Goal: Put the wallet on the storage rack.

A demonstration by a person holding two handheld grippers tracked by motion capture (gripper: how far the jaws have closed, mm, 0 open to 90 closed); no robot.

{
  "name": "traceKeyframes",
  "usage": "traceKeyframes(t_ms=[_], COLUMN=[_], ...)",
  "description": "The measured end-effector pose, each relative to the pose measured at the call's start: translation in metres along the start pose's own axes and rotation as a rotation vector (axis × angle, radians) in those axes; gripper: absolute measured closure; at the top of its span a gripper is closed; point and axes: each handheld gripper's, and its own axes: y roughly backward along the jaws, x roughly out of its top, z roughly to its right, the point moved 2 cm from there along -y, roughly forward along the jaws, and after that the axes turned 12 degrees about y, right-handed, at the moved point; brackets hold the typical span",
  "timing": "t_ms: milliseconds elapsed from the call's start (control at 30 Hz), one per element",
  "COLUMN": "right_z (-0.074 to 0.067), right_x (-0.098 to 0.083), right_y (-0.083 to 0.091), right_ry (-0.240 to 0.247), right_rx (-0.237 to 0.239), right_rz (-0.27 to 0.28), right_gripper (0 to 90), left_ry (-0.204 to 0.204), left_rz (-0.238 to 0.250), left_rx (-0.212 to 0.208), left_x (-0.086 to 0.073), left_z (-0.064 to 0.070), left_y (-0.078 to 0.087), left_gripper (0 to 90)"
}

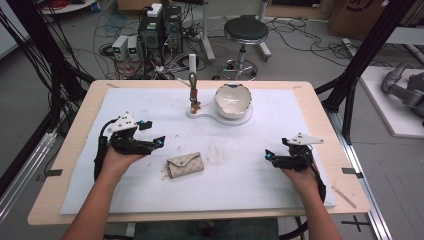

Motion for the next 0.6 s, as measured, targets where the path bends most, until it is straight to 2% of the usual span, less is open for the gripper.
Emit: traceKeyframes(t_ms=[100,233,433,600], right_z=[-0.002,-0.002,0.0,0.0], right_x=[0.003,0.003,0.002,0.003], right_y=[-0.004,-0.004,-0.003,-0.003], right_ry=[0.016,0.019,0.006,0.007], right_rx=[0.01,0.011,0.009,0.012], right_rz=[-0.004,-0.003,0.003,0.006], right_gripper=[17.4,17.4,17.4,17.4], left_ry=[-0.01,-0.01,-0.026,-0.068], left_rz=[-0.023,-0.081,-0.14,-0.202], left_rx=[-0.03,-0.073,-0.121,-0.161], left_x=[-0.003,-0.011,-0.019,-0.025], left_z=[0.004,0.011,0.021,0.028], left_y=[-0.003,-0.012,-0.026,-0.032], left_gripper=[20.6,20.6,20.6,20.5])
